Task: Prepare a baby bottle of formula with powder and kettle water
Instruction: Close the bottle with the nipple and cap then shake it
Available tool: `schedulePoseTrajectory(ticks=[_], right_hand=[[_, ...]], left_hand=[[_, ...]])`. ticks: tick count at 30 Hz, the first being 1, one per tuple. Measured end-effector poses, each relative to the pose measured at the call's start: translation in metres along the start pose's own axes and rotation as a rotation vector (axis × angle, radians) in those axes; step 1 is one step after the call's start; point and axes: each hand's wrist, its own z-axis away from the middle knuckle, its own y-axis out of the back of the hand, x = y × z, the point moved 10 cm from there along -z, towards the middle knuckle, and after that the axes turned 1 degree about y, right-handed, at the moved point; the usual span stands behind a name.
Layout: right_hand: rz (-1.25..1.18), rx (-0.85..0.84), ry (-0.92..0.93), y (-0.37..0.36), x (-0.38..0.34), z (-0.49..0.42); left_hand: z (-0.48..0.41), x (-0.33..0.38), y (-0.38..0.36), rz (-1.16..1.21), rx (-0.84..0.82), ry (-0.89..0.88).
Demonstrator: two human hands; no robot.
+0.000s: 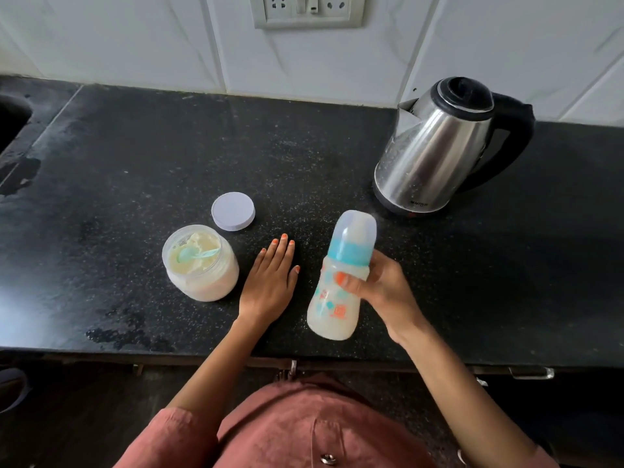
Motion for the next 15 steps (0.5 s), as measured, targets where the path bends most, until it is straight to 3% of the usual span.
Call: schedulePoseTrajectory(ticks=[4,6,11,13,15], right_hand=[[-0.405,0.329,0.061,0.045,-0.009,-0.011],[-0.467,0.423,0.067,0.056,-0.009,-0.010],[0.022,0.083,-0.004,0.019,-0.003,0.002],[-0.060,0.142,0.013,0.028,-0.006,-0.001],[-0.346,0.311,0.012,0.047,-0.006,-0.008]], left_hand=[[0.001,0.003,0.004,0.000,0.030,-0.024],[0.001,0.004,0.002,-0.004,0.030,-0.030],[0.001,0.002,0.002,-0.003,0.004,-0.008],[0.002,0.003,0.004,0.004,0.013,-0.006],[0.002,0.004,0.006,0.004,0.024,-0.014]])
